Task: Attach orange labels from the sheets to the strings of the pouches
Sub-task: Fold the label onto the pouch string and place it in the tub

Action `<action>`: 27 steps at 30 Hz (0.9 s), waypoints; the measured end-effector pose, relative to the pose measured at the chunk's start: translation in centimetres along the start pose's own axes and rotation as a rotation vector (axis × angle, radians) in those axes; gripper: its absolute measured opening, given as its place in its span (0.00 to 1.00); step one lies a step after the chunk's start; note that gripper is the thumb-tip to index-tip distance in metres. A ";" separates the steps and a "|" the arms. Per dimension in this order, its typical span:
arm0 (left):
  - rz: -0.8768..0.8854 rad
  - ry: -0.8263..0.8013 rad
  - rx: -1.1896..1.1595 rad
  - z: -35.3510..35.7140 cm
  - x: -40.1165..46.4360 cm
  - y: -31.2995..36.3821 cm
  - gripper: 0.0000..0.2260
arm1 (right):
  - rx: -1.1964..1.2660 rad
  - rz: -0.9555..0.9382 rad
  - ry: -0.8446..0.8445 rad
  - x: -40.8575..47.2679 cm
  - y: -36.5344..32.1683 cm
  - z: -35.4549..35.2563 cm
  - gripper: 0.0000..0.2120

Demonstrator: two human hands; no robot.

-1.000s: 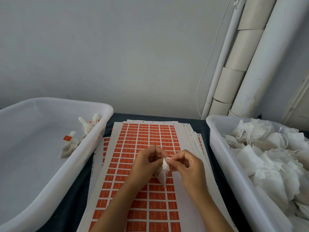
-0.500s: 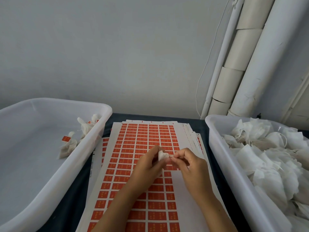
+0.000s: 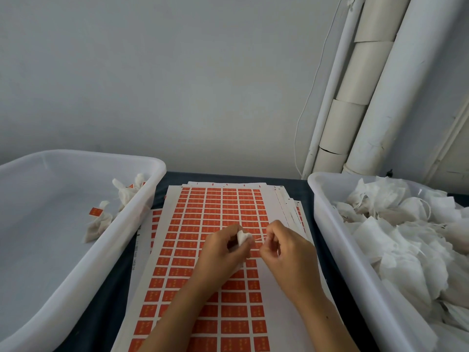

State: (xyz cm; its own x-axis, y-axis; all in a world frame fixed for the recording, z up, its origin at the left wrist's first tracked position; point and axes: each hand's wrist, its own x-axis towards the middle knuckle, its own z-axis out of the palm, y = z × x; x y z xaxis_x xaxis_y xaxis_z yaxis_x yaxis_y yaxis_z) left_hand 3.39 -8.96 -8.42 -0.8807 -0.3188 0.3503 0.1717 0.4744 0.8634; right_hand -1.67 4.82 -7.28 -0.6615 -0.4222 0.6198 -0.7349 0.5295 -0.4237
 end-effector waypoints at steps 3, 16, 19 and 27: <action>-0.005 -0.021 0.009 -0.2 0.0 0.1 0.07 | 0.066 0.106 0.044 0.0 0.1 0.1 0.10; -0.084 -0.059 0.024 -0.5 0.1 -0.2 0.07 | 0.228 0.256 -0.035 0.4 1.9 -0.3 0.10; -0.137 -0.048 -0.021 -0.6 0.1 -0.4 0.08 | 0.220 0.297 -0.128 0.9 2.8 -0.9 0.06; -0.220 -0.036 -0.063 -0.4 0.2 -0.8 0.08 | 0.034 0.380 -0.335 0.7 3.7 -0.7 0.03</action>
State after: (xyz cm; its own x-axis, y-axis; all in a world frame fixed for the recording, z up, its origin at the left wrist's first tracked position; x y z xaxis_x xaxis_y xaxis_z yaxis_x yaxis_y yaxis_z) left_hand 3.22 -9.74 -8.88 -0.9150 -0.3790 0.1385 -0.0002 0.3438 0.9391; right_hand -4.75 6.98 -7.91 -0.8905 -0.4202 0.1745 -0.4340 0.6692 -0.6031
